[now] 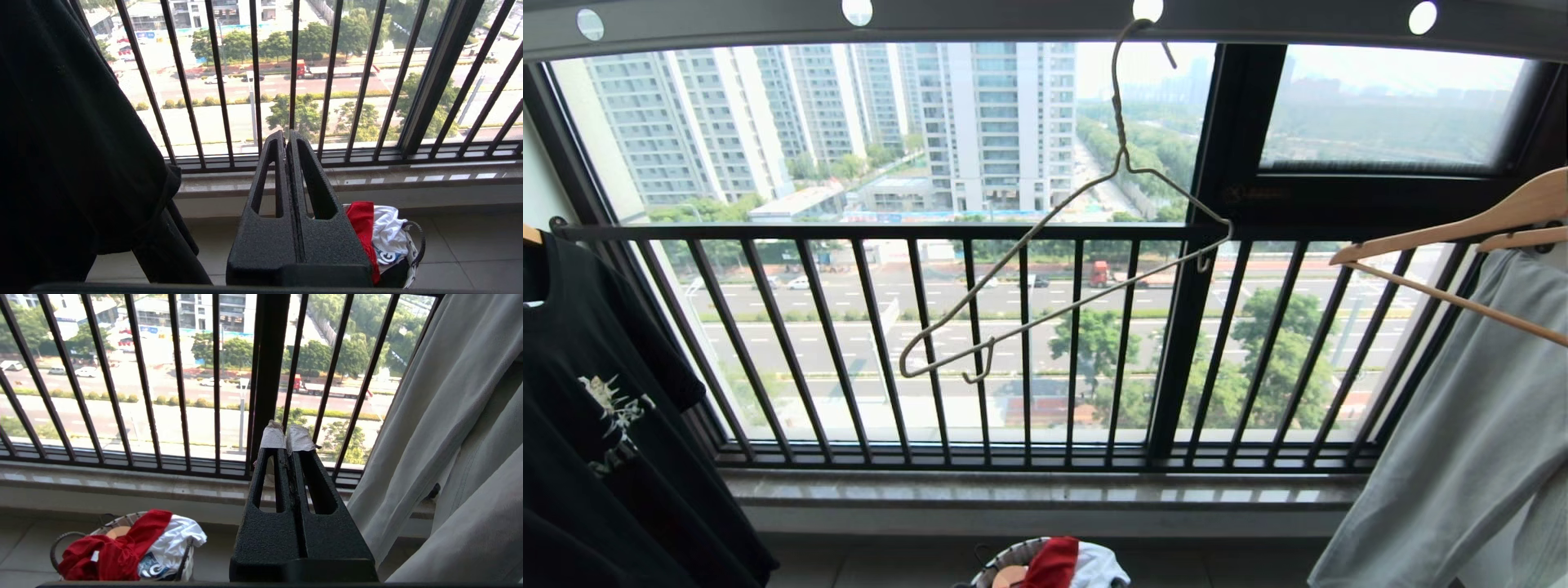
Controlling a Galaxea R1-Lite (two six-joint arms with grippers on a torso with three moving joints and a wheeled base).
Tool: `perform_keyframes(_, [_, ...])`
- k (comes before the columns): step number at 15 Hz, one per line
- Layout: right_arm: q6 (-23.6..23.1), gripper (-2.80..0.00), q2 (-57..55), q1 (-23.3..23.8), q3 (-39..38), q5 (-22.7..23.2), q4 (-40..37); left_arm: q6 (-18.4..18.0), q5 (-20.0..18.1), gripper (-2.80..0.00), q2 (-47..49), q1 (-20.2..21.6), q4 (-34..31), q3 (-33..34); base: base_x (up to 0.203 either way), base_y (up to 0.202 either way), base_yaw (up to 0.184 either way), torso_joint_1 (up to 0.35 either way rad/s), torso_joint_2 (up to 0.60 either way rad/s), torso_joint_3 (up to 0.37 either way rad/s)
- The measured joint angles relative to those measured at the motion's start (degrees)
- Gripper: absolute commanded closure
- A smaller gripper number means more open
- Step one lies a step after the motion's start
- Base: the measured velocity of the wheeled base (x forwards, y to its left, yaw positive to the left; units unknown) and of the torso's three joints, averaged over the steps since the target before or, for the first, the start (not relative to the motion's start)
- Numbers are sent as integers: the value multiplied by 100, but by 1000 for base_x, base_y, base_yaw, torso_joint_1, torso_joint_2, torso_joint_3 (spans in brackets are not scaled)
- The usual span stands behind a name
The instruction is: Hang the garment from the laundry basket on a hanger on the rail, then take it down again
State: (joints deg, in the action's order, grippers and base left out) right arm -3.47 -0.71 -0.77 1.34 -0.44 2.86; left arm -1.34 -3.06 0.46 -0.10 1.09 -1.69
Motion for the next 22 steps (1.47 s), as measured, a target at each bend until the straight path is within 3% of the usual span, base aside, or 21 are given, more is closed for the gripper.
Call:
perform_keyframes(2, [10,0,50,0,-94,24,-157,-468,258,0,-28,0,128,108,0,0,0,0,0,0])
perform_keyframes(3, [10,0,61,0,-99,34,-327,-527,294,0,-33,2,122,137,0,0,0,0,0,0])
perform_keyframes(8, [0,0,78,0,-101,73,-399,-306,276,0,-42,-6,-345,94,0,0,0,0,0,0])
perform_keyframes(14, [43,0,78,0,-121,66,-337,-96,297,0,-44,-6,-381,81,0,0,0,0,0,0])
perform_keyframes(22, [6,0,78,0,-124,71,-333,-77,297,0,-44,-6,-390,81,0,0,0,0,0,0])
